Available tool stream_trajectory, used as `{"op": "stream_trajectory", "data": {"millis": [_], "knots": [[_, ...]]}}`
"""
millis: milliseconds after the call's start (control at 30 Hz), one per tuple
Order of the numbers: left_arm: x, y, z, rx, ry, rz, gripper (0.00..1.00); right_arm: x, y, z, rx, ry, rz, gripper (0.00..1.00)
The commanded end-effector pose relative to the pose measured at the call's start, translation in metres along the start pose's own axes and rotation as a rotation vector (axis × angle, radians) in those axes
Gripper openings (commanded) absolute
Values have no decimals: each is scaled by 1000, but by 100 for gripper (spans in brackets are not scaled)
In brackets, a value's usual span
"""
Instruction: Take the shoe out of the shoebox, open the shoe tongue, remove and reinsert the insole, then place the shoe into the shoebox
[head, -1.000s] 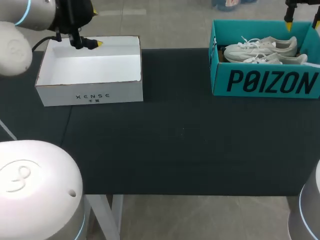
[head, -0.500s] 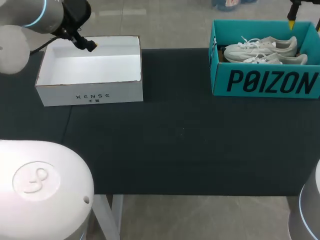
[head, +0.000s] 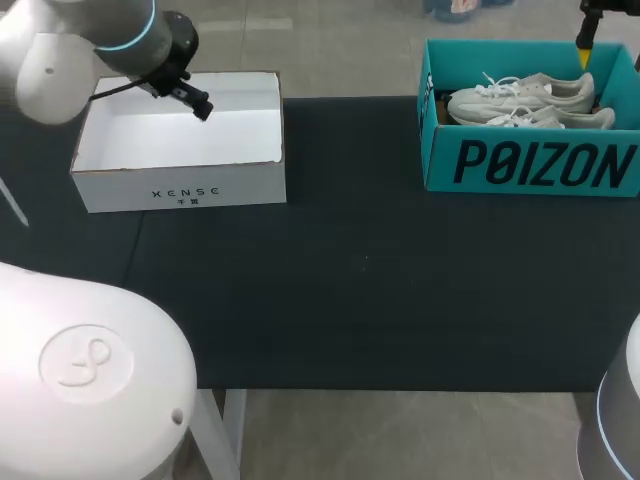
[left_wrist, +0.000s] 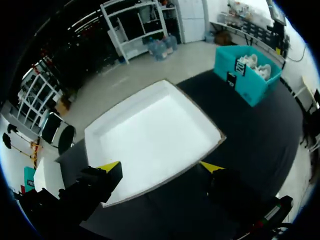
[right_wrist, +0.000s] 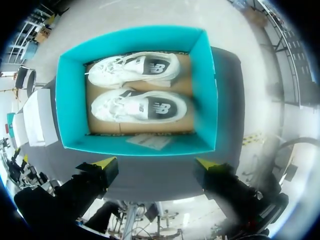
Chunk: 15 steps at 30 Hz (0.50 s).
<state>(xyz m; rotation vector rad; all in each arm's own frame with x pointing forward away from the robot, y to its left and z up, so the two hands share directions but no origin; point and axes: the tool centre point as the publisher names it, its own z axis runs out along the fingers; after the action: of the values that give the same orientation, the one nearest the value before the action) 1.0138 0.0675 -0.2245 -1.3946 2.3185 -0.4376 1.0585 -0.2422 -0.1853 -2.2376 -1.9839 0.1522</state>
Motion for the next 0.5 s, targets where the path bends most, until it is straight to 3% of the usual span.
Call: {"op": "stream_trajectory", "data": {"millis": [33, 100, 500], "knots": [[2, -9, 6, -613, 78, -706, 100, -1, -7, 1, -5, 6, 1, 100], [5, -14, -6, -526, 95, -627, 100, 0, -9, 2, -3, 3, 0, 100], [5, -14, -6, -526, 95, -627, 100, -2, -18, 13, -54, -178, 20, 100]]}}
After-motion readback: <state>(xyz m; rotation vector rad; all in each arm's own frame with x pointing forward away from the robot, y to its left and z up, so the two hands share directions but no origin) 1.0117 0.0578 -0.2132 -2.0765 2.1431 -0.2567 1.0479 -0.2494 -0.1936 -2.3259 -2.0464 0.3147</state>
